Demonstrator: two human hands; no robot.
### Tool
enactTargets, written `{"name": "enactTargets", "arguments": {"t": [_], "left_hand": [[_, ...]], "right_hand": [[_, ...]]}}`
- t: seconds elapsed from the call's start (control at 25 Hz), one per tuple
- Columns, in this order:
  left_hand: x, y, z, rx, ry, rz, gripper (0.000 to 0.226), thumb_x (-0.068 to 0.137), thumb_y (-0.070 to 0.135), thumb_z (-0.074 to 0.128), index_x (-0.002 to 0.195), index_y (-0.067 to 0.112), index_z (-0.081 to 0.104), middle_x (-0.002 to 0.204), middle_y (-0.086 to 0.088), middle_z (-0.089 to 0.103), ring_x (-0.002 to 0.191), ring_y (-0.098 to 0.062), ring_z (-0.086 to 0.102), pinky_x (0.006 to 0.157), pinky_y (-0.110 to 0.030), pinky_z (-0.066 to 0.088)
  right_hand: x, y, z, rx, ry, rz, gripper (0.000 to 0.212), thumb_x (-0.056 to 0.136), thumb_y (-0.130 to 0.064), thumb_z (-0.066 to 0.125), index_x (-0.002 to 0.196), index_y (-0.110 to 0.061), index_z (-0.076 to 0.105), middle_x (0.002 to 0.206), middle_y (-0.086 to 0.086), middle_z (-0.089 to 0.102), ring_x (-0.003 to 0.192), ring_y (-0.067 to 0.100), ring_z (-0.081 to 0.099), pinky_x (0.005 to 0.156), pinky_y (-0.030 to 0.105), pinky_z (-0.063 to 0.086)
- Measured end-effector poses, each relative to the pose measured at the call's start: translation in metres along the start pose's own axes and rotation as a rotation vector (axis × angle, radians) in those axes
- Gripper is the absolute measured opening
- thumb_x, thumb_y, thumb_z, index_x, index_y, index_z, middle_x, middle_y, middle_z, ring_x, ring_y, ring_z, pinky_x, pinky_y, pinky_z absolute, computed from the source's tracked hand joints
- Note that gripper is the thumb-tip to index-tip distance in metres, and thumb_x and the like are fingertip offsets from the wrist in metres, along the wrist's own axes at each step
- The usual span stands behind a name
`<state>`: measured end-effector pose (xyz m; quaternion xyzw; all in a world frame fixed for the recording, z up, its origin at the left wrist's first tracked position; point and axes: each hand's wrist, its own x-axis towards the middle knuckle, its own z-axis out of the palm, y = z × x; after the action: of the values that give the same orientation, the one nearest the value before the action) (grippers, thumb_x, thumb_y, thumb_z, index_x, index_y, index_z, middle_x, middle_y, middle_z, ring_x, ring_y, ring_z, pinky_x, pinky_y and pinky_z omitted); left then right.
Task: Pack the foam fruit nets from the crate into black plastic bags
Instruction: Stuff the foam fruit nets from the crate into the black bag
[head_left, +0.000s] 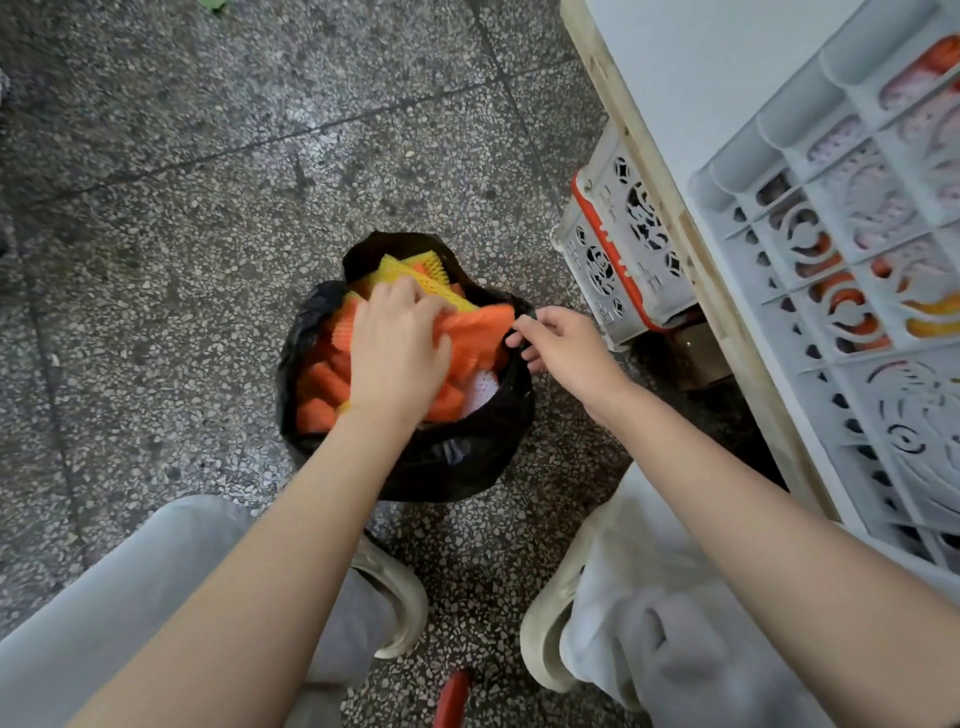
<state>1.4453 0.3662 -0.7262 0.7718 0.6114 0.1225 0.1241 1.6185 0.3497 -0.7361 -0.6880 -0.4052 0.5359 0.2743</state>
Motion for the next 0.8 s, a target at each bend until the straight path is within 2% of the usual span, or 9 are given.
{"name": "enactTargets", "arguments": {"t": [0.16, 0.24, 0.28, 0.36, 0.44, 0.56, 0.64, 0.72, 0.8], "left_hand": [[-0.037, 0.007, 0.019, 0.16, -0.37, 0.048, 0.032, 0.088, 0.02, 0.05, 0.118, 0.016, 0.061, 0.11, -0.009, 0.055, 0.107, -0.033, 0.049, 0.085, -0.042, 0.035], [-0.061, 0.014, 0.024, 0.096, -0.49, 0.058, 0.038, 0.098, 0.033, 0.036, 0.132, 0.019, 0.046, 0.119, -0.007, 0.057, 0.112, -0.03, 0.05, 0.093, -0.041, 0.032], [-0.07, 0.018, 0.025, 0.028, -0.531, 0.043, 0.04, 0.099, 0.038, 0.03, 0.132, 0.018, 0.039, 0.117, -0.008, 0.059, 0.111, -0.03, 0.052, 0.096, -0.041, 0.032], [-0.082, 0.024, 0.027, -0.033, -0.561, 0.034, 0.035, 0.099, 0.041, 0.03, 0.12, 0.013, 0.035, 0.11, -0.009, 0.059, 0.109, -0.029, 0.052, 0.099, -0.04, 0.032], [-0.085, 0.029, 0.027, 0.081, -0.547, 0.097, 0.029, 0.098, 0.037, 0.036, 0.114, 0.013, 0.04, 0.116, -0.008, 0.048, 0.114, -0.028, 0.045, 0.098, -0.039, 0.032], [-0.079, 0.038, 0.026, 0.209, -0.478, 0.11, 0.025, 0.095, 0.016, 0.04, 0.119, 0.015, 0.048, 0.118, -0.009, 0.041, 0.113, -0.031, 0.039, 0.091, -0.037, 0.032], [-0.07, 0.046, 0.027, 0.159, -0.365, 0.083, 0.029, 0.09, 0.006, 0.042, 0.116, 0.014, 0.053, 0.113, -0.01, 0.046, 0.109, -0.032, 0.042, 0.087, -0.037, 0.034], [-0.064, 0.055, 0.032, 0.043, -0.353, 0.078, 0.023, 0.091, 0.011, 0.045, 0.11, 0.013, 0.057, 0.11, -0.01, 0.051, 0.106, -0.032, 0.047, 0.085, -0.039, 0.035], [-0.067, 0.063, 0.04, -0.06, -0.489, 0.089, 0.017, 0.093, 0.022, 0.047, 0.103, 0.014, 0.057, 0.11, -0.009, 0.059, 0.106, -0.032, 0.052, 0.084, -0.039, 0.038]], "right_hand": [[-0.02, -0.011, -0.015, 0.034, 0.038, -0.073, 0.017, 0.096, -0.02, 0.051, 0.088, -0.008, 0.06, 0.08, -0.002, 0.061, 0.069, 0.005, 0.058, 0.069, 0.018, 0.053], [-0.028, -0.016, -0.02, 0.008, 0.073, -0.117, 0.016, 0.095, -0.02, 0.051, 0.089, -0.007, 0.059, 0.076, -0.003, 0.058, 0.072, 0.007, 0.06, 0.074, 0.02, 0.053], [-0.032, -0.019, -0.022, 0.01, 0.093, -0.141, 0.017, 0.095, -0.019, 0.051, 0.09, -0.005, 0.058, 0.075, -0.003, 0.057, 0.073, 0.008, 0.06, 0.075, 0.021, 0.053], [-0.039, -0.027, -0.025, 0.054, 0.111, -0.185, 0.017, 0.096, -0.017, 0.05, 0.091, -0.002, 0.057, 0.077, -0.002, 0.056, 0.075, 0.008, 0.058, 0.075, 0.019, 0.053], [-0.046, -0.036, -0.026, 0.107, 0.114, -0.216, 0.015, 0.096, -0.015, 0.05, 0.088, -0.004, 0.057, 0.08, 0.0, 0.057, 0.074, 0.005, 0.057, 0.071, 0.018, 0.053], [-0.056, -0.043, -0.034, 0.131, 0.104, -0.216, 0.015, 0.096, -0.014, 0.05, 0.082, -0.012, 0.055, 0.076, -0.002, 0.059, 0.066, 0.0, 0.057, 0.063, 0.02, 0.053], [-0.062, -0.039, -0.042, 0.087, 0.099, -0.19, 0.015, 0.095, -0.015, 0.051, 0.087, -0.004, 0.057, 0.075, 0.0, 0.06, 0.066, 0.007, 0.056, 0.061, 0.025, 0.055], [-0.066, -0.029, -0.05, 0.038, 0.107, -0.159, 0.022, 0.095, -0.017, 0.052, 0.092, 0.005, 0.056, 0.076, 0.003, 0.061, 0.066, 0.011, 0.055, 0.057, 0.026, 0.055], [-0.068, -0.018, -0.059, -0.004, 0.147, -0.106, 0.024, 0.094, -0.018, 0.053, 0.092, 0.006, 0.055, 0.079, 0.005, 0.063, 0.067, 0.011, 0.057, 0.056, 0.025, 0.054]]}}
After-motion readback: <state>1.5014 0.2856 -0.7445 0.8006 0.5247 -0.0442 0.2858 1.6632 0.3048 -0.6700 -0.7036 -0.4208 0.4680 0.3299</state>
